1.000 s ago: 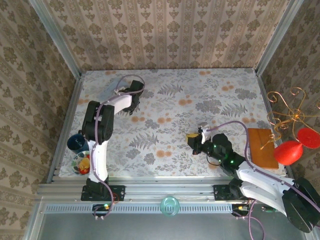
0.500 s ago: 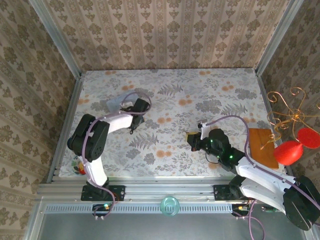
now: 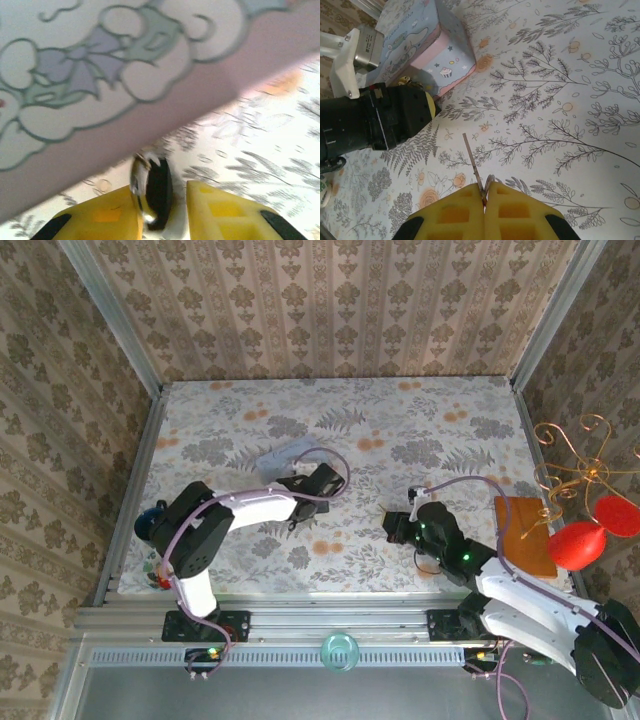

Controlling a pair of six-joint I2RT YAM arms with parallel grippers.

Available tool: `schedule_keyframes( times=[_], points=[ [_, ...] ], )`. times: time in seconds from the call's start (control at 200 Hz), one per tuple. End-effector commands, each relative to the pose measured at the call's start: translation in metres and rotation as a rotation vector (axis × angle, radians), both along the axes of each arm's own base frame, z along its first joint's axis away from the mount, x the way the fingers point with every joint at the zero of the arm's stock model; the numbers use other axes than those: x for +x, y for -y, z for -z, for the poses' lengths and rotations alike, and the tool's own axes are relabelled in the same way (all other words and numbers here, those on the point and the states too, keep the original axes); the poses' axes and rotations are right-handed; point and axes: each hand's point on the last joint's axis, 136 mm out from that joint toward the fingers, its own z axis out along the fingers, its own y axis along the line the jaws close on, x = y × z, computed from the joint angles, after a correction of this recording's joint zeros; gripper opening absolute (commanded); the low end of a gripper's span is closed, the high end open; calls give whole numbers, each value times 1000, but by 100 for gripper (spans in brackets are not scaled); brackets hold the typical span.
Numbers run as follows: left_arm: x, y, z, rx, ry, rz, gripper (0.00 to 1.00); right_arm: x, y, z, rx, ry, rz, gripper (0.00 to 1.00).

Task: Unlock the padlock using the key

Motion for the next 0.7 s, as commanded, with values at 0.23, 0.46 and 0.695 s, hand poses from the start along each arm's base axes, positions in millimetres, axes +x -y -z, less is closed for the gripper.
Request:
schedule_keyframes(
  times=[0.23, 0.46, 0.695],
  points=[
    [-18, 22, 0, -47, 14, 114, 26, -9, 12, 14, -4, -64, 60, 0],
    [-25, 24, -34, -72, 110, 217, 57, -8, 9, 11, -13, -53, 40, 0],
    [-59, 24, -60, -225, 196, 335, 68, -8, 7, 9, -2, -50, 36, 0]
  ],
)
